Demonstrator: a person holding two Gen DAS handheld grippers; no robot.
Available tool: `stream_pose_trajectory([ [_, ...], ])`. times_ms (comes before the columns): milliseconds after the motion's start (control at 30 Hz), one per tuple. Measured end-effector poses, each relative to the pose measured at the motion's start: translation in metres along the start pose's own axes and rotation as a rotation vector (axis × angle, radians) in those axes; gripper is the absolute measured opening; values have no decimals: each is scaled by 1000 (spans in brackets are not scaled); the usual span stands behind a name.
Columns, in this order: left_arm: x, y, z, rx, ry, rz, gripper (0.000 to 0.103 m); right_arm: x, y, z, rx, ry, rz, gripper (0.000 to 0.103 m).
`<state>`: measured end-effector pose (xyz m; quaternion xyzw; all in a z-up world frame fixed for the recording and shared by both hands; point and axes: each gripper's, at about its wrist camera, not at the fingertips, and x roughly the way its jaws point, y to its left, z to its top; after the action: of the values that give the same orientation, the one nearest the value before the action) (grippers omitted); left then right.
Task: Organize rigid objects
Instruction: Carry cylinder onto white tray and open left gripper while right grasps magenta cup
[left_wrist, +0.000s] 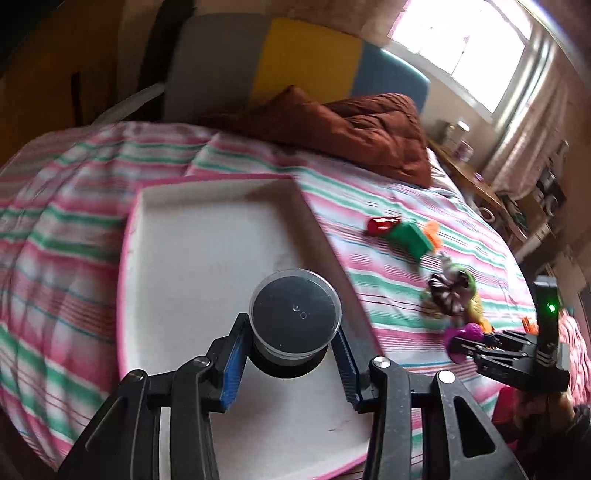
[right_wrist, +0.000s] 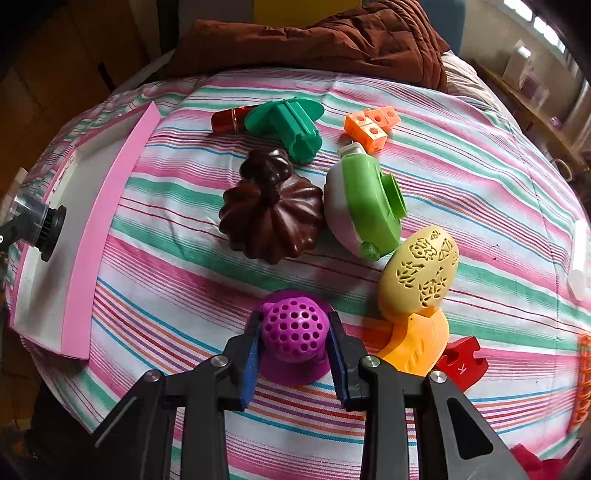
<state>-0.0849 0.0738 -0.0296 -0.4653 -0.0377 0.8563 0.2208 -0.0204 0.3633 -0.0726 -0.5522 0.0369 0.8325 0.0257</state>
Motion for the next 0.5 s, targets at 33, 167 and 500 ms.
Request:
stream_pose_trajectory([
  [33,1,6,1,-13,1,9,44,-1,1,-1,-5,-1,-3,33],
  [167,4,27,9,-49,6,36,44,-1,3,-2,-21,-7,-15,33],
  [500,26,57,47,-33,-23,145,44,-1,6,-1,-42,-17,-33,33],
])
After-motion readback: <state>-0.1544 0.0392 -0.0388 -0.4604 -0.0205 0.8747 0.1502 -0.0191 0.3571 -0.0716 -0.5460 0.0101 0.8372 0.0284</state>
